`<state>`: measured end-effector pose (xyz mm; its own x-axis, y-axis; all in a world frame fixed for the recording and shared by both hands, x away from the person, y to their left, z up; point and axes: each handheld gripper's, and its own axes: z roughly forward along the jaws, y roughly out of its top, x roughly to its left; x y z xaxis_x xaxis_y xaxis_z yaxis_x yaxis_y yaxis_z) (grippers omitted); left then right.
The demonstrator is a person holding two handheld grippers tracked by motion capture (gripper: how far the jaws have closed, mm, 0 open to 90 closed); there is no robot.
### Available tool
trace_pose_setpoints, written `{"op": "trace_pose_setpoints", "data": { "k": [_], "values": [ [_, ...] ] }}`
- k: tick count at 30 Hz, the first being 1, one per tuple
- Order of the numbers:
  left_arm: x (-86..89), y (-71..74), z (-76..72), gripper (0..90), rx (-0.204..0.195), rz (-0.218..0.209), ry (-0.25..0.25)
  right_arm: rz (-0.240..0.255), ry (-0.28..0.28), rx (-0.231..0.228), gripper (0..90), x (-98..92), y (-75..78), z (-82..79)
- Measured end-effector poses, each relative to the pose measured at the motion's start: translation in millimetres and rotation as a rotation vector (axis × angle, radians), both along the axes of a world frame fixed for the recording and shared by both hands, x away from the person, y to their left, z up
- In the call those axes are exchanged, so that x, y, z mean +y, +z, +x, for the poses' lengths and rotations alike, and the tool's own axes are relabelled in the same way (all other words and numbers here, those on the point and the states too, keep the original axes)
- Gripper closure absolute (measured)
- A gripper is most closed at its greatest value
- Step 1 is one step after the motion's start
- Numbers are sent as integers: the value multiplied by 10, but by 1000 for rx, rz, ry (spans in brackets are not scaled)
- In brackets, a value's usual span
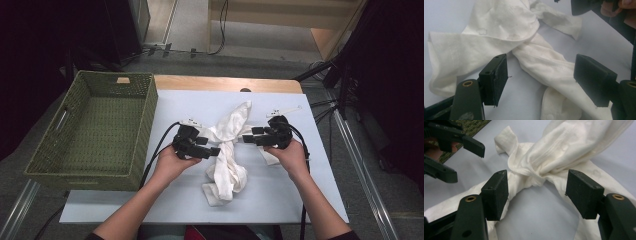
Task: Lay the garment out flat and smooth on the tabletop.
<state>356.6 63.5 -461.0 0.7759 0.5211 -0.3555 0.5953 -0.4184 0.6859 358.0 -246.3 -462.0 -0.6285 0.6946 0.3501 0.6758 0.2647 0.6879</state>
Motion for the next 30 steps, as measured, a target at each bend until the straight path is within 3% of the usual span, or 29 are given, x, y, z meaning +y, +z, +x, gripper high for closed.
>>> {"op": "trace_pose_setpoints", "data": {
  "k": [24,30],
  "values": [
    [-297,-66,308,299,-38,71,-18,-27,-73,28,328,-297,-174,-69],
    [-352,-135,355,320,-43,81,-21,-34,-116,42,329,-403,-237,-58]
  ]
}}
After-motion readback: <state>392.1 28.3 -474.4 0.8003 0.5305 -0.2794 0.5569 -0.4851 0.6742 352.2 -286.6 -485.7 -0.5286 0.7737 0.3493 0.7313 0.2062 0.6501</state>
